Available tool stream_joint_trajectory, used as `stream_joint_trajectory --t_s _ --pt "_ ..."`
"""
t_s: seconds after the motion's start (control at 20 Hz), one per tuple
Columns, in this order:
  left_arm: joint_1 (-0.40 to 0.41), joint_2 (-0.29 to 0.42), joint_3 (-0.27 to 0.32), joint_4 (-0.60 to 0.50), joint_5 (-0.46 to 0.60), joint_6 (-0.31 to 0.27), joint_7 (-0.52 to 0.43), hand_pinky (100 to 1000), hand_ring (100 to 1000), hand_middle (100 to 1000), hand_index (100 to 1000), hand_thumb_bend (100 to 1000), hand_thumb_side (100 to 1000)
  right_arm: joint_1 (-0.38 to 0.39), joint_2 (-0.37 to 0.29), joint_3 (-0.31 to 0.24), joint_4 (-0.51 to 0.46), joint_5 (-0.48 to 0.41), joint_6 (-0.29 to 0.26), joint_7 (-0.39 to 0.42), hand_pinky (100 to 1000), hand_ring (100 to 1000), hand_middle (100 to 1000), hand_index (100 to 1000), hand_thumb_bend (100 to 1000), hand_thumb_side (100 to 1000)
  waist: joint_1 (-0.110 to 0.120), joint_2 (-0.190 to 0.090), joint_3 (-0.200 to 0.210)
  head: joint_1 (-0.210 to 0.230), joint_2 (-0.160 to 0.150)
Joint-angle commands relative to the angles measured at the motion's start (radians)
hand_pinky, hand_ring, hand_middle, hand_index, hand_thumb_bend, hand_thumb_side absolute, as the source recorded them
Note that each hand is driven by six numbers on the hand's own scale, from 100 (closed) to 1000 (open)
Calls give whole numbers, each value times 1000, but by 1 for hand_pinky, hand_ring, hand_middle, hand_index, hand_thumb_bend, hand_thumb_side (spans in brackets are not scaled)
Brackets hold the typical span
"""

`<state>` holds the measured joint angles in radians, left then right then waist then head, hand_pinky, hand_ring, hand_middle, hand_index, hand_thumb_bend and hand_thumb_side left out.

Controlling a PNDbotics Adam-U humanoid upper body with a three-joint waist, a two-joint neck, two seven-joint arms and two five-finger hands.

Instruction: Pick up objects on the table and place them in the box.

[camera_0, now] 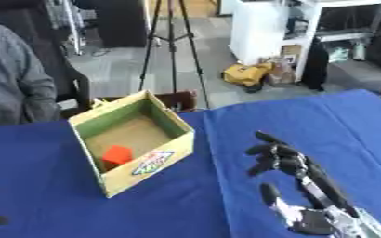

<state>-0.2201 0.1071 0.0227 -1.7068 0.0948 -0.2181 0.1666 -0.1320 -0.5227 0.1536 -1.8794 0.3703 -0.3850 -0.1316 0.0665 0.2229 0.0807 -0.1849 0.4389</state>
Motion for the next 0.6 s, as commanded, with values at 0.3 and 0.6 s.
stream_joint_trajectory --t_s 0.3,0.6 --pt "19 29 -3 19 10 -3 2 484 795 638 642 100 1000 157 113 -109 -118 -125 117 98 684 1000 756 627 100 874 9 -34 -14 25 32" --pt "33 30 -8 28 18 -3 -2 482 787 629 640 100 1000 184 156 -149 -121 -202 194 162 675 1000 742 619 100 886 15 -42 -23 33 47"
